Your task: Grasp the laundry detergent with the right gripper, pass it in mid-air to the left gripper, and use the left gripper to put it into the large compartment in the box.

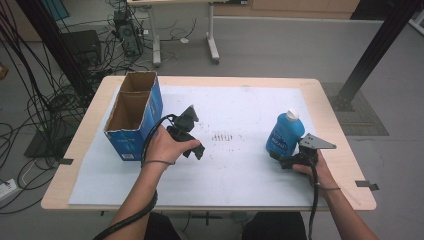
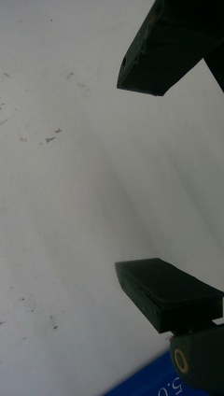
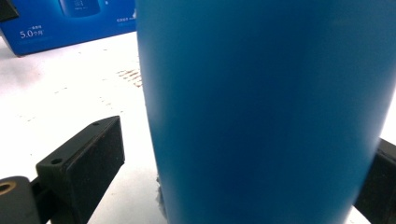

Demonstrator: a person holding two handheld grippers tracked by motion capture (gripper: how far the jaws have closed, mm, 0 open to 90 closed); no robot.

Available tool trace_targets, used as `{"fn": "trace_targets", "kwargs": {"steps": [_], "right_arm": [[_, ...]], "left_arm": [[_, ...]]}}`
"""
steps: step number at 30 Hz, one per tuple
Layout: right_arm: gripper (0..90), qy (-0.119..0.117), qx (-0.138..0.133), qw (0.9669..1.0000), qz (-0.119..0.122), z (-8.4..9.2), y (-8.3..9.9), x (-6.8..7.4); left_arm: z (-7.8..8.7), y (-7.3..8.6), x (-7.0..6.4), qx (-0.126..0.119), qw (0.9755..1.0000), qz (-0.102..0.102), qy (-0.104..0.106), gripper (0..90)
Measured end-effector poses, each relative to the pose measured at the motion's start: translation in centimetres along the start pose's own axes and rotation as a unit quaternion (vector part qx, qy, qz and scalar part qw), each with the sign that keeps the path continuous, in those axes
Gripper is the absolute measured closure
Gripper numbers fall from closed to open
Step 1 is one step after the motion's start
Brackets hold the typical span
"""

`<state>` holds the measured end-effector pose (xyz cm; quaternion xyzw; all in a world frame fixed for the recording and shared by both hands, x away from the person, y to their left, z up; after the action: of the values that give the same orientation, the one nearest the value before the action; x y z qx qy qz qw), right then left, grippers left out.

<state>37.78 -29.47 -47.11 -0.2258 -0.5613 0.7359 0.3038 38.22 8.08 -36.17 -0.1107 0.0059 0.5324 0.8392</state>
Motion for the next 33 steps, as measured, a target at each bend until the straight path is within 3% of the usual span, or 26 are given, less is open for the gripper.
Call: {"fn": "trace_targets", "kwargs": {"steps": [33], "right_arm": [[2.7, 0.002, -0.008, 0.9999, -0.007, 0.12, 0.05, -0.07]], "left_arm": [[-0.04, -0.12, -0.27, 0.002, 1.0000, -0.003, 0.000, 11.5]]}}
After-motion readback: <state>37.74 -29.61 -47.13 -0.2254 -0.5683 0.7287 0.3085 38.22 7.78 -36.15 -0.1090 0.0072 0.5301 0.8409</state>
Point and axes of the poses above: each handheld gripper's, and its own axes: z roughly backward along the jaws, y roughly out of its underside, x roughly to its left, the point moved 2 cm from there along -z, roughly forward along the jaws, and after that the axes turned 2 degrees about z, right-handed, at the moved point
